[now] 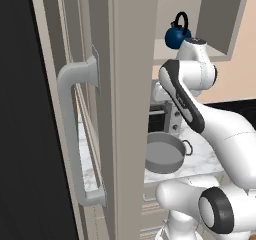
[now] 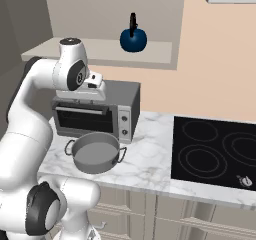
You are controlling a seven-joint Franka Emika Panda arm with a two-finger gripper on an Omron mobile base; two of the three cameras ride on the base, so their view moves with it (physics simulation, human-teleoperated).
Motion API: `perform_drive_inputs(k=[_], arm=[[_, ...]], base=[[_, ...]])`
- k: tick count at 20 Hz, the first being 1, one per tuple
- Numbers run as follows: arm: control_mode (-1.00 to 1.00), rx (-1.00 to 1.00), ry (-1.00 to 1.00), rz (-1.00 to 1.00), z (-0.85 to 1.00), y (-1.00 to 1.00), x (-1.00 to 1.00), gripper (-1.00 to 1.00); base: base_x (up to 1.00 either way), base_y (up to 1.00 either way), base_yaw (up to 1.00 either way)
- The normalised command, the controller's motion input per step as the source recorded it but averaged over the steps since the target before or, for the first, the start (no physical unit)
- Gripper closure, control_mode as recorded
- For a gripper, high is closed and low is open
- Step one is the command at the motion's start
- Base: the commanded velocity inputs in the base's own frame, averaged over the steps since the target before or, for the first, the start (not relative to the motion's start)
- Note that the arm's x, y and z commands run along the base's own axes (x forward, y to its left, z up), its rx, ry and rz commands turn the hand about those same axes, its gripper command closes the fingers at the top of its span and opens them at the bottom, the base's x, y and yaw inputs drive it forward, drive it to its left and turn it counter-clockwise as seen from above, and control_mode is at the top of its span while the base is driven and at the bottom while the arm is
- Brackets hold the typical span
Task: Pick the kettle from the cabinet and place it on a stove burner. Then pick the pot from the counter and place it on another stove burner. Finally, turn both burners on.
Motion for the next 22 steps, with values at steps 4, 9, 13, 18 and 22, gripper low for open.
perform_drive_inputs(k=[4, 9, 13, 18, 22], arm=[[-1.0, 0.0, -0.02, 0.0, 0.0, 0.0, -0.01, -1.0], [-1.0, 0.0, -0.09, 0.0, 0.01, 0.0, -0.03, -1.0], [-1.0, 0.0, -0.1, 0.0, 0.1, 0.0, -0.1, -1.0], [-1.0, 0.0, -0.11, 0.0, 0.14, 0.0, -0.07, -1.0], [-1.0, 0.0, -0.17, 0.0, 0.1, -0.01, -0.03, -1.0]], base=[[0.0, 0.0, 0.0], [0.0, 0.0, 0.0], [0.0, 0.0, 0.0], [0.0, 0.0, 0.0], [0.0, 0.0, 0.0]])
